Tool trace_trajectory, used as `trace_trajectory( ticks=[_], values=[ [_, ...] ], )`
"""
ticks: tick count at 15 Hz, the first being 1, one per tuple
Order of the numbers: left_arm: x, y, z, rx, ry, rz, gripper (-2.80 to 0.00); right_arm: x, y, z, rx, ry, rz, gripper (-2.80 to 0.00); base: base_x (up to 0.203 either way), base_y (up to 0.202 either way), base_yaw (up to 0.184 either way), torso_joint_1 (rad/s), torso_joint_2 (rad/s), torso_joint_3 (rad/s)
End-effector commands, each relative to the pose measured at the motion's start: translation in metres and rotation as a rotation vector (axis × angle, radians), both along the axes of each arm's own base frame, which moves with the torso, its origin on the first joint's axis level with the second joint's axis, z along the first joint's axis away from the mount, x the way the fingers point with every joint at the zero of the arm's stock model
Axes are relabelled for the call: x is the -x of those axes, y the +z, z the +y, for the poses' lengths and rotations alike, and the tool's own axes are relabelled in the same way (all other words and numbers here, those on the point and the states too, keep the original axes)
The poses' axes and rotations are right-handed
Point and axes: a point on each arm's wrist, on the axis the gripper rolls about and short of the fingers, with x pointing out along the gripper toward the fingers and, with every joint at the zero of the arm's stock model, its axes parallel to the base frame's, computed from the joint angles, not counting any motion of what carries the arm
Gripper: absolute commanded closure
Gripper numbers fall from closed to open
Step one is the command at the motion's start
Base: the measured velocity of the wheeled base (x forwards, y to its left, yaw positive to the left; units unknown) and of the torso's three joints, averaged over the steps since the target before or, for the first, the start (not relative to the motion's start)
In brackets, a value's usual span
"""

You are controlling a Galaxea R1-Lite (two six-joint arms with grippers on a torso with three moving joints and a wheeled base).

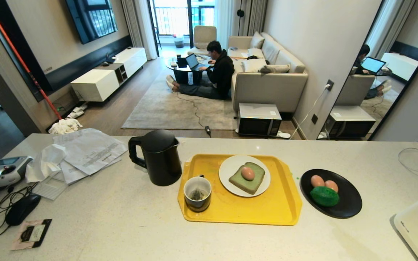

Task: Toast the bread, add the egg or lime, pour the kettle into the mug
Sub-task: Pick up the kettle

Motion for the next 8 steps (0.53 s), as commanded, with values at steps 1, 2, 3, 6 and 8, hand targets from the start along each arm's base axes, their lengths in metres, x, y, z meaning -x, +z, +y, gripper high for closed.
trace_trajectory(
  ticks=[1, 2, 3, 6, 8],
  values=[
    [-0.0001, -0.0004, 0.0000, 0.000, 0.000, 0.000, 0.00, -0.0002, -0.0004, 0.0000, 0.001, 0.001, 0.003, 0.00, 0.000, 0.000, 0.000, 0.000, 0.00, 0.000],
    [0.0000, 0.0000, 0.0000, 0.000, 0.001, -0.001, 0.00, -0.0002, -0.0004, 0.0000, 0.001, 0.001, 0.003, 0.00, 0.000, 0.000, 0.000, -0.039, 0.14, 0.052],
    [0.0001, 0.0000, 0.0000, 0.000, 0.002, -0.001, 0.00, -0.0002, -0.0004, 0.0000, 0.000, 0.001, 0.003, 0.00, 0.000, 0.000, 0.000, -0.071, 0.14, 0.072],
    [0.0001, 0.0000, 0.0000, 0.000, 0.002, -0.001, 0.00, -0.0002, -0.0004, 0.0000, -0.001, 0.001, 0.003, 0.00, 0.000, 0.000, 0.000, -0.053, 0.12, 0.056],
    [0.0001, 0.0000, 0.0000, 0.000, 0.002, -0.001, 0.00, -0.0002, -0.0004, 0.0000, -0.001, 0.001, 0.003, 0.00, 0.000, 0.000, 0.000, -0.056, 0.11, 0.053]
  ],
)
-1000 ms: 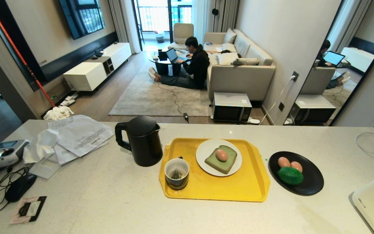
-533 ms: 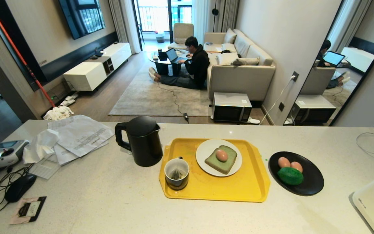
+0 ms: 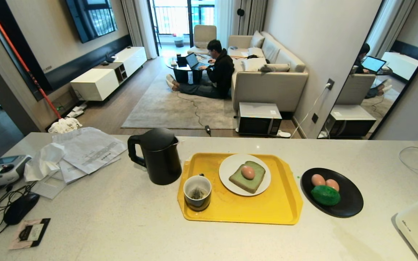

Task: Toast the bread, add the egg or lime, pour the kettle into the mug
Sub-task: Pick up the kettle

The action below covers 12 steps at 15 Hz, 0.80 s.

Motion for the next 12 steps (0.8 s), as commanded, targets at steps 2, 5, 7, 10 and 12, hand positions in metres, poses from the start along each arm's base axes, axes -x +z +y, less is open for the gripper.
trace_trajectory(
  ticks=[2, 5, 7, 10, 12],
  values=[
    [0.0001, 0.0000, 0.0000, 0.000, 0.001, -0.001, 0.00, -0.0002, -0.0004, 0.0000, -0.001, 0.000, 0.003, 0.00, 0.000, 0.000, 0.000, -0.060, 0.12, 0.061],
    [0.0001, 0.0000, 0.0000, 0.000, 0.001, -0.001, 0.00, -0.0002, -0.0004, 0.0000, -0.001, 0.000, 0.003, 0.00, 0.000, 0.000, 0.000, -0.057, 0.13, 0.061],
    [0.0001, 0.0000, 0.0000, 0.000, 0.000, -0.001, 0.00, -0.0002, -0.0004, 0.0000, -0.001, 0.000, 0.003, 0.00, 0.000, 0.000, 0.000, -0.071, 0.14, 0.069],
    [0.0000, 0.0000, 0.0000, 0.000, 0.000, -0.001, 0.00, -0.0002, -0.0004, 0.0000, -0.001, 0.000, 0.003, 0.00, 0.000, 0.000, 0.000, -0.064, 0.13, 0.059],
    [0.0001, 0.0002, 0.0000, -0.005, 0.001, -0.003, 0.00, -0.0002, -0.0004, 0.0000, -0.001, 0.000, 0.003, 0.00, 0.000, 0.000, 0.000, -0.057, 0.12, 0.057]
  ],
)
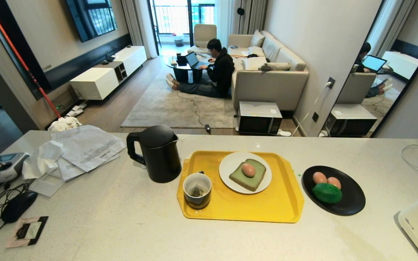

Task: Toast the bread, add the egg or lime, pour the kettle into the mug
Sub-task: Pick up the kettle

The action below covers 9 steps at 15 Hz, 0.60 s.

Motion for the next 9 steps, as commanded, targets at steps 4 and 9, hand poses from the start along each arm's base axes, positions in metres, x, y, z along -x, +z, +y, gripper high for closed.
trace_trajectory(
  ticks=[4, 9],
  values=[
    [0.0001, 0.0000, 0.0000, 0.001, 0.000, -0.001, 0.00, -0.0001, 0.0000, 0.0000, 0.000, 0.001, 0.000, 0.00, 0.000, 0.000, 0.000, -0.073, 0.13, 0.066],
    [0.0001, 0.0000, 0.0000, 0.000, 0.000, -0.001, 0.00, -0.0002, -0.0002, 0.0000, 0.000, 0.001, 0.000, 0.00, 0.000, 0.000, 0.000, -0.067, 0.14, 0.067]
  ],
)
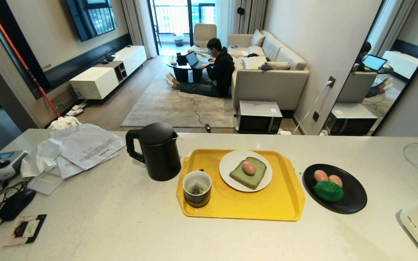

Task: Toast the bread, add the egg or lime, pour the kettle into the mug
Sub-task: Pick up the kettle

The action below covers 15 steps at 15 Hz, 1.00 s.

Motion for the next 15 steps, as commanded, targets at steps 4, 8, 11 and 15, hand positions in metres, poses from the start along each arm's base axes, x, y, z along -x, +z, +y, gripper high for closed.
trace_trajectory(
  ticks=[4, 8, 11, 15],
  values=[
    [0.0001, 0.0000, 0.0000, -0.001, 0.000, -0.001, 0.00, -0.0002, -0.0003, 0.0000, 0.000, 0.001, 0.002, 0.00, 0.000, 0.000, 0.000, -0.083, 0.15, 0.027],
    [0.0001, 0.0000, 0.0000, 0.000, 0.001, -0.001, 0.00, -0.0002, -0.0004, 0.0000, 0.001, 0.001, 0.002, 0.00, 0.000, 0.000, 0.000, -0.078, 0.17, -0.106],
    [0.0001, 0.0000, 0.0000, 0.000, 0.001, -0.001, 0.00, -0.0002, -0.0004, 0.0000, 0.000, 0.001, 0.002, 0.00, 0.000, 0.000, 0.000, -0.088, 0.18, -0.114],
    [0.0001, 0.0000, 0.0000, 0.000, 0.001, -0.001, 0.00, -0.0001, -0.0001, 0.0000, 0.000, 0.001, 0.002, 0.00, 0.000, 0.000, 0.000, -0.116, 0.22, 0.037]
  ],
)
